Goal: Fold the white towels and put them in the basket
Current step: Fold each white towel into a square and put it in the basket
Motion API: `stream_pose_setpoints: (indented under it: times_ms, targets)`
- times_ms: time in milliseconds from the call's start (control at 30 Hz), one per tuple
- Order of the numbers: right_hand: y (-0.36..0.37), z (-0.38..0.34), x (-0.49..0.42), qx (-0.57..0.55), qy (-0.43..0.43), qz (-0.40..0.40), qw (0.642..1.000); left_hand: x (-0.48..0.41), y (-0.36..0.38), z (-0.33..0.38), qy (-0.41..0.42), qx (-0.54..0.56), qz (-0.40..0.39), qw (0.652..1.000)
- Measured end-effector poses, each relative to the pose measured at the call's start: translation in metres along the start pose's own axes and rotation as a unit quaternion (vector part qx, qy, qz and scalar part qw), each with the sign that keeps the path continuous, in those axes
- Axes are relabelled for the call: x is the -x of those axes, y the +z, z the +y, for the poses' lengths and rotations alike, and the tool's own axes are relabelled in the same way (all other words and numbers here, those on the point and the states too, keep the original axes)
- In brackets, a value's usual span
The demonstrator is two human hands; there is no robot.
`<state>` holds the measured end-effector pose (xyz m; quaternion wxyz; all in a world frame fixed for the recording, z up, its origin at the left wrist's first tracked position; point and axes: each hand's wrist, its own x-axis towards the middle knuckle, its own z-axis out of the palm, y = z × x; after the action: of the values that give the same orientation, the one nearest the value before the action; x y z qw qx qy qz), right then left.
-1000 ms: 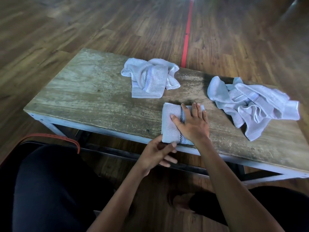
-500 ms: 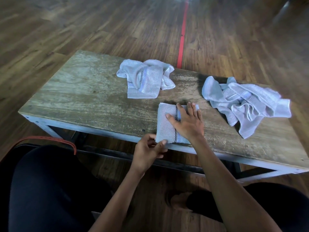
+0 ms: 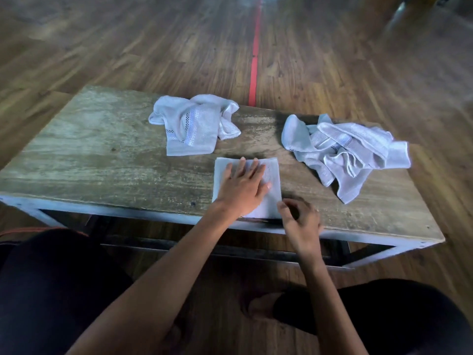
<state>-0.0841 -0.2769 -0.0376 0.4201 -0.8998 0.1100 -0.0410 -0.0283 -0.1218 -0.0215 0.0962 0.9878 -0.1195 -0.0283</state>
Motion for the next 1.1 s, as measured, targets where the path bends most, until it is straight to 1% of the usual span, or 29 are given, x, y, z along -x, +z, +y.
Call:
stream_pose_setpoints:
  times_ms: [33,100,233,400,533,633,767,900,1000,1067,1100]
  targets:
    - [0.003,-0.001,0.001,0.015,0.003,-0.003,1.000,-0.002,0.005,-0.003,0.004,-0.025,-0.006,1.000]
    - [0.006,-0.010,0.002,0.012,0.026,-0.004,1.000,-0.003,0.013,-0.006,0.004,-0.050,0.012,0.999]
    - [0.011,-0.015,-0.001,-0.006,0.067,-0.013,0.998,-0.001,0.018,-0.006,-0.011,-0.050,0.039,0.998]
    - [0.006,-0.016,-0.001,0.031,0.061,-0.055,0.996,0.002,0.019,-0.006,-0.026,-0.046,0.056,0.997]
    - [0.001,-0.012,-0.001,0.065,0.043,-0.079,0.994,-0.003,0.012,-0.007,-0.039,-0.007,0.018,0.999]
    - [-0.003,-0.011,-0.001,0.076,0.032,-0.071,0.994,-0.005,0.010,-0.007,-0.045,-0.006,0.000,0.999]
    - [-0.002,-0.012,0.001,0.050,0.034,-0.076,0.995,-0.004,0.010,-0.006,-0.042,-0.005,0.000,0.999]
    - [-0.004,-0.009,0.002,0.086,0.026,-0.064,0.994,-0.005,0.010,-0.007,-0.040,-0.003,-0.003,0.999]
    - [-0.005,-0.008,0.001,0.087,0.032,-0.026,0.995,-0.005,0.007,-0.008,-0.035,0.007,-0.019,0.999]
    - [-0.006,-0.012,-0.002,0.074,0.050,-0.001,0.996,-0.003,0.002,-0.011,-0.027,0.051,-0.022,0.998]
    - [-0.004,-0.015,-0.004,0.070,0.046,0.012,0.996,-0.001,-0.001,-0.012,-0.028,0.076,-0.011,0.997]
